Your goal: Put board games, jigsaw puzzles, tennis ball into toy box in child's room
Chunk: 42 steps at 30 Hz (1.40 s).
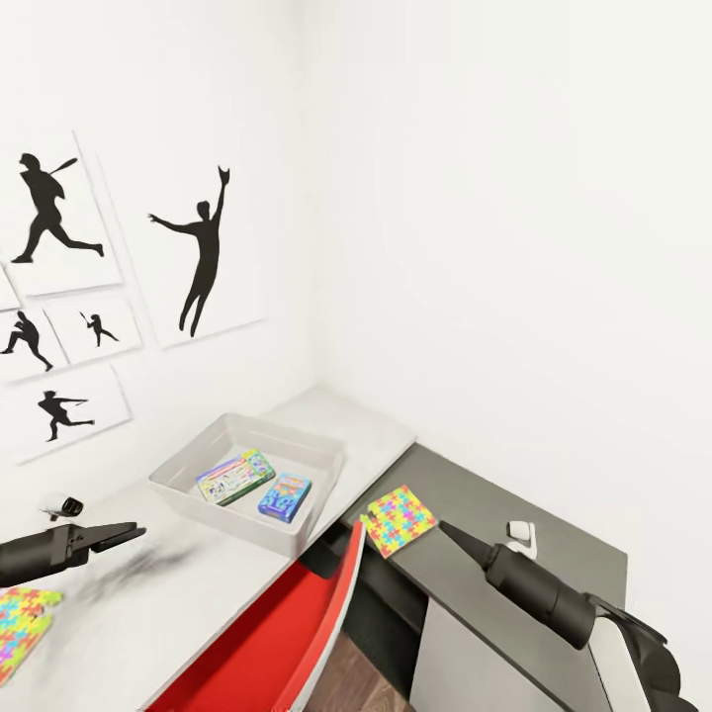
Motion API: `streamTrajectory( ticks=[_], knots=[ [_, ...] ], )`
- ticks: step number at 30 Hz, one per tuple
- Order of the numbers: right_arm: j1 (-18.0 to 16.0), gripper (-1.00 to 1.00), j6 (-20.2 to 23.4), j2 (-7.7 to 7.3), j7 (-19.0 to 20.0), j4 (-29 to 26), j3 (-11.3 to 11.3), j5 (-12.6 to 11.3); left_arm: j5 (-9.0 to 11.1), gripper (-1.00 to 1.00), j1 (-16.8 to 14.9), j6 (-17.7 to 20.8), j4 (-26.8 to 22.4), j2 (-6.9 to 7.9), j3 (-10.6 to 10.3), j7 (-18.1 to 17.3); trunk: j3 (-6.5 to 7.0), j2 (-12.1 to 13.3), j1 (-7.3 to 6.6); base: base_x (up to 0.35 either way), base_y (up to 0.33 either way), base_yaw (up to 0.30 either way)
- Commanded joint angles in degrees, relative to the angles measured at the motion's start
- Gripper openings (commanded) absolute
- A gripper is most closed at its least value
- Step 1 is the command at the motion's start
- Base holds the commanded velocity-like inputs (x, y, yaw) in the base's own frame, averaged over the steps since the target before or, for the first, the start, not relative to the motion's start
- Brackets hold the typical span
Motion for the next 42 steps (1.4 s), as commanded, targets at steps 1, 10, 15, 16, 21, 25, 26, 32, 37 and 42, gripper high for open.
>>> streamTrajectory(
  ticks=[1, 10, 15, 16, 21, 25, 26, 32, 37, 42],
  knots=[
    [-0.04, 1.00, 0.31, -0.01, 0.07, -0.03, -0.05, -0.15, -0.01, 1.00, -0.07, 0.61, 0.02, 0.01, -0.03, -0.21, -0.09, -0.13, 0.03, -0.034, 0.028, 0.264],
    [-0.04, 1.00, 0.31, -0.01, -0.01, -0.04, -0.05, -0.10, 0.12, 1.00, 0.17, 0.97, 0.01, 0.08, 0.20, -0.21, 0.26, -0.13, 0.03, -0.008, 0.006, 0.267],
    [-0.04, 1.00, 0.31, -0.01, -0.02, -0.04, -0.05, -0.08, 0.18, 1.00, 0.26, 1.04, 0.01, 0.09, 0.36, -0.21, 0.44, -0.13, 0.03, -0.001, 0.000, 0.269],
    [-0.04, 1.00, 0.31, -0.01, -0.02, -0.04, -0.05, -0.07, 0.21, 1.00, 0.27, 1.08, 0.01, 0.09, 0.37, -0.21, 0.48, -0.13, 0.03, 0.000, 0.000, 0.270],
    [-0.04, 1.00, 0.31, -0.01, -0.06, -0.01, -0.05, -0.07, 0.22, 1.00, 0.28, 1.44, 0.01, 0.17, 0.52, -0.21, 0.65, -0.13, 0.03, 0.000, 0.000, 0.271],
    [-0.04, 1.00, 0.31, -0.01, -0.10, -0.03, -0.05, -0.03, 0.18, 1.00, 0.28, 1.93, 0.01, 0.18, 0.56, -0.21, 0.77, -0.13, 0.03, -0.095, 0.050, 0.272],
    [-0.04, 1.00, 0.31, -0.01, -0.10, -0.01, -0.05, -0.02, 0.18, 1.00, 0.28, 1.96, 0.01, 0.18, 0.56, -0.21, 0.80, -0.13, 0.03, -0.189, 0.105, 0.273],
    [-0.04, 1.00, 0.31, -0.01, -0.11, 0.03, -0.05, 0.23, 0.17, 1.00, 0.28, 2.09, 0.01, 0.18, 0.57, -0.21, 0.95, -0.13, 0.03, -0.229, 0.165, 0.275],
    [-0.04, 1.00, 0.31, -0.01, -0.15, 0.04, -0.05, 0.48, 0.17, 1.00, 0.28, 2.08, 0.01, 0.18, 0.57, -0.21, 1.01, -0.13, 0.03, -0.177, 0.240, 0.279],
    [-0.04, 1.00, 0.31, -0.01, -0.16, 0.04, -0.04, 0.53, 0.17, 1.00, 0.28, 2.08, 0.01, 0.18, 0.59, -0.21, 1.02, -0.13, 0.03, -0.086, 0.274, 0.281]
  ],
)
